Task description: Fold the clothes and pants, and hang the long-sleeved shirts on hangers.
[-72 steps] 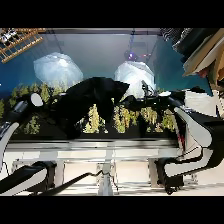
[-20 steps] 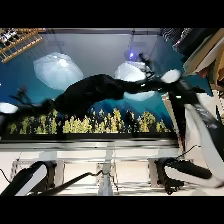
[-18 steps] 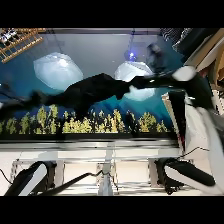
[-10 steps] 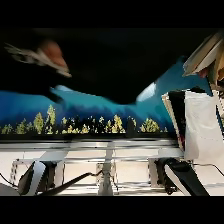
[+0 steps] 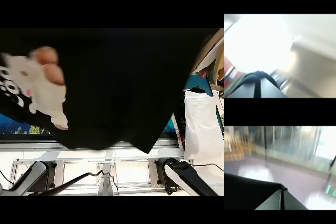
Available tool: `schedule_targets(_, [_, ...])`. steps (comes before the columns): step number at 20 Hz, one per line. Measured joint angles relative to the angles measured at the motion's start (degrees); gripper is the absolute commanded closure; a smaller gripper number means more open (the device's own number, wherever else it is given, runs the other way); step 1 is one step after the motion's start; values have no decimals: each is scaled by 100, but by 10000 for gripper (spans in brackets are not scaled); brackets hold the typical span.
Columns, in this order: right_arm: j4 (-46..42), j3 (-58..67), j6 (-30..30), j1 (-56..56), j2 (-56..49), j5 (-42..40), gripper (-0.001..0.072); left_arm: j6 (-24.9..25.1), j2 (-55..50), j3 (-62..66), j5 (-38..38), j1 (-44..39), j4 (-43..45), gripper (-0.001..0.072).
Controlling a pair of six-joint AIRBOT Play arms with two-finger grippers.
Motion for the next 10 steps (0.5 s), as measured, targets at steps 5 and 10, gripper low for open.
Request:
schedule_targets(5, [-83, -501, 66, 0, -2354, -664, 695, 210, -1954, 20, 970, -1473, 1976, 702])
schedule_targets(10, [133, -544, 146, -15, -4395, -2629, 121, 560, -4124, 807, 2031, -2094, 2149, 361])
